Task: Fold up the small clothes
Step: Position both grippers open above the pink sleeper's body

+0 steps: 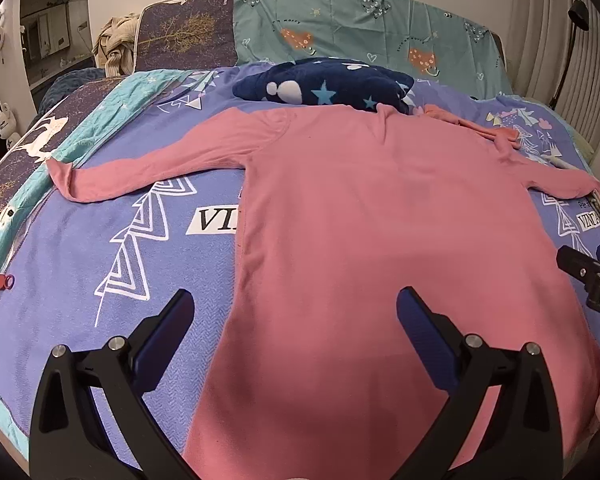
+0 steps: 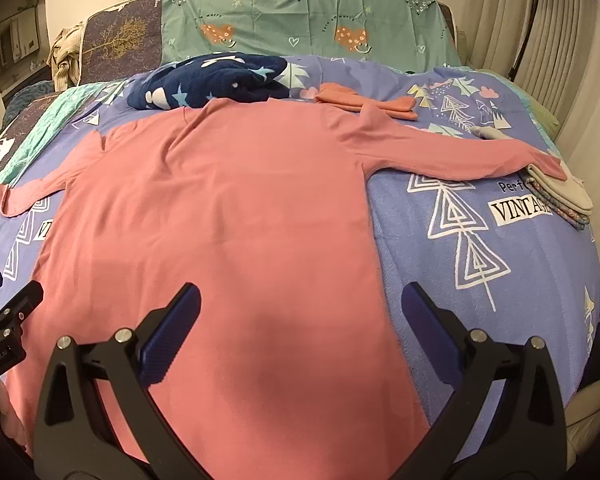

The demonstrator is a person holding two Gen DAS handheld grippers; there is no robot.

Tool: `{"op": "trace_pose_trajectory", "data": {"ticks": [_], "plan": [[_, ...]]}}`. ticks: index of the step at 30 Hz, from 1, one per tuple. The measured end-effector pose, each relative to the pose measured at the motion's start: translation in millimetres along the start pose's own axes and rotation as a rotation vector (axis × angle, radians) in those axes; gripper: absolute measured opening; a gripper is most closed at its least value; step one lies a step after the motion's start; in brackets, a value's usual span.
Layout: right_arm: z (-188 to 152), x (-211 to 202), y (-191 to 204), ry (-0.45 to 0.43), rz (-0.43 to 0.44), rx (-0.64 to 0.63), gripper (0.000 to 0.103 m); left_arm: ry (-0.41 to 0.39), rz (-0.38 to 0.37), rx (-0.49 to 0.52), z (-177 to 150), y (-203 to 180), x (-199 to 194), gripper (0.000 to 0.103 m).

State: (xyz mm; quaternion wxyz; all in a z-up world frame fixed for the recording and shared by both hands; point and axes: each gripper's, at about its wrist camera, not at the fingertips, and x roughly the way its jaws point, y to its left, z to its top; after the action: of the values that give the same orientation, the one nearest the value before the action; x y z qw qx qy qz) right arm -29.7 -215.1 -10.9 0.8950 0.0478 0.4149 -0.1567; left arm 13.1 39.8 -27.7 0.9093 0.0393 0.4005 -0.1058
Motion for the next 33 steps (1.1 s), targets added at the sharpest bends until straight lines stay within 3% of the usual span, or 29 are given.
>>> {"op": "trace_pose_trajectory", "data": {"ticks": [8,15,22,26,29,33], "plan": [[-1.7,0.1,-2.0,-0.011,-0.017,-0.001,0.101,0.049,-0.024,-0.039,-3.1,9.6,8.3,0.089],[-3.2,1.4,-1.0,-0.010,-0.023,-0.001,0.100,0.040,-0.033,-0.043,-5.7,12.6,6.8,0.089],[-3.3,0.1,2.0,-0.024,-0.028,-0.010,0.089,0.024,-0.061,-0.065,-6.6,20.6,4.4,0.086],[-0.9,-3.3,5.6,-0.050,-0.020,-0.023,0.077,0.023,-0.094,-0.090,-7.1,28.4,4.1,0.077],[0.1,-2.1,7.8,-0.048,0.007,-0.025,0.067,0.023,-0.086,-0.094,-6.7,32.6,3.7,0.076],[0.1,-0.8,13.3,-0.047,0.013,-0.038,0.064,0.016,-0.078,-0.101,-6.2,39.0,1.4,0.076]]}}
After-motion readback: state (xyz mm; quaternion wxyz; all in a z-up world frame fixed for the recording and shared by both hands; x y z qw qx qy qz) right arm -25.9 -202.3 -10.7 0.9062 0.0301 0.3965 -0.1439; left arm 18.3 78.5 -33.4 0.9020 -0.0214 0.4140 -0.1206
